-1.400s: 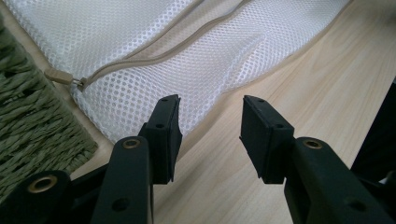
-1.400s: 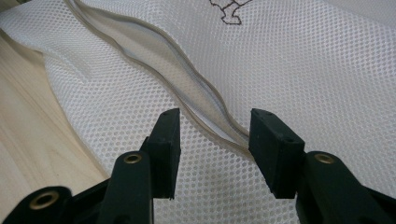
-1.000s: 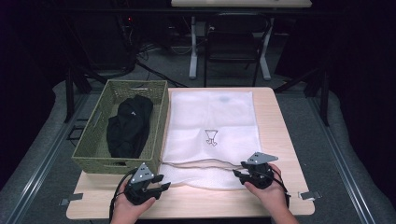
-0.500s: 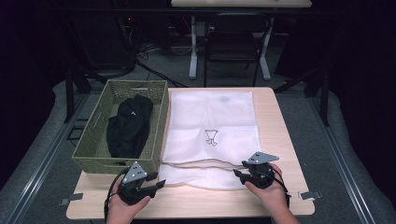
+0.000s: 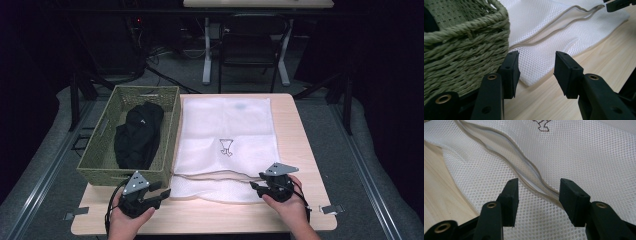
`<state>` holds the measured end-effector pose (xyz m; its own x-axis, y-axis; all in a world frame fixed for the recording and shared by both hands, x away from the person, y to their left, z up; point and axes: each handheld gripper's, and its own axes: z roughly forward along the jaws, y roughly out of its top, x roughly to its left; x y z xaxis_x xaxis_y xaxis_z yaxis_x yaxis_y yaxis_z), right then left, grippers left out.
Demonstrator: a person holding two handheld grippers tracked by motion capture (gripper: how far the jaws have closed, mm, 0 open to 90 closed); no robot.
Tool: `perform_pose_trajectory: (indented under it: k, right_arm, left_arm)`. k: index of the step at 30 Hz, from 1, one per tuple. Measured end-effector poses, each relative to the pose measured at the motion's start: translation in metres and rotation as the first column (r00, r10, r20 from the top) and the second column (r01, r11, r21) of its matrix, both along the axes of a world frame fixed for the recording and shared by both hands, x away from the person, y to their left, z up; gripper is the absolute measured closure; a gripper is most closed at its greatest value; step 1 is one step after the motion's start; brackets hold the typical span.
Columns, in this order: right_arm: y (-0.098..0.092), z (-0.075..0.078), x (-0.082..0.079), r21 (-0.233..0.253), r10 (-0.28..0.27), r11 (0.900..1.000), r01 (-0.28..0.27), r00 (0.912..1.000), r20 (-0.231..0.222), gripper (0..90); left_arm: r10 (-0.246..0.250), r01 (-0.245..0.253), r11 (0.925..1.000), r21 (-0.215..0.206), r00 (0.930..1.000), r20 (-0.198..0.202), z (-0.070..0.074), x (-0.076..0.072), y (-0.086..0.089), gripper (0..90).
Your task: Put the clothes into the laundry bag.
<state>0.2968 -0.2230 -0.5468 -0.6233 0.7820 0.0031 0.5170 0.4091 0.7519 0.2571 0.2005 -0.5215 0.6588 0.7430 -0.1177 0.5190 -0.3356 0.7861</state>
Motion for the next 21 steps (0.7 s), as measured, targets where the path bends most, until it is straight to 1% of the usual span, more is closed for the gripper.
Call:
perform_pose_trajectory:
  k: [11, 14, 17, 21]
  right_arm:
    - [0.000, 0.000, 0.000, 0.000, -0.002, 1.000, 0.002, 1.0000, 0.001, 50.1]
    - [0.000, 0.000, 0.000, 0.000, -0.004, 1.000, 0.004, 1.0000, 0.001, 50.1]
    - [0.000, 0.000, 0.000, 0.001, -0.003, 1.000, 0.003, 1.0000, 0.001, 50.0]
    - [0.000, 0.000, 0.000, 0.000, -0.003, 1.000, 0.003, 1.0000, 0.001, 50.0]
  left_arm:
    - [0.046, -0.046, 0.9989, -0.014, 0.9988, 0.018, 0.007, 0.000, 0.014, 55.2]
    - [0.062, -0.062, 0.9979, -0.021, 0.9977, 0.028, 0.008, 0.000, 0.017, 55.2]
    - [0.074, -0.073, 0.9971, -0.020, 0.9969, 0.027, 0.010, 0.000, 0.021, 55.1]
    - [0.098, -0.097, 0.9947, -0.033, 0.9946, 0.034, 0.011, -0.001, 0.025, 54.3]
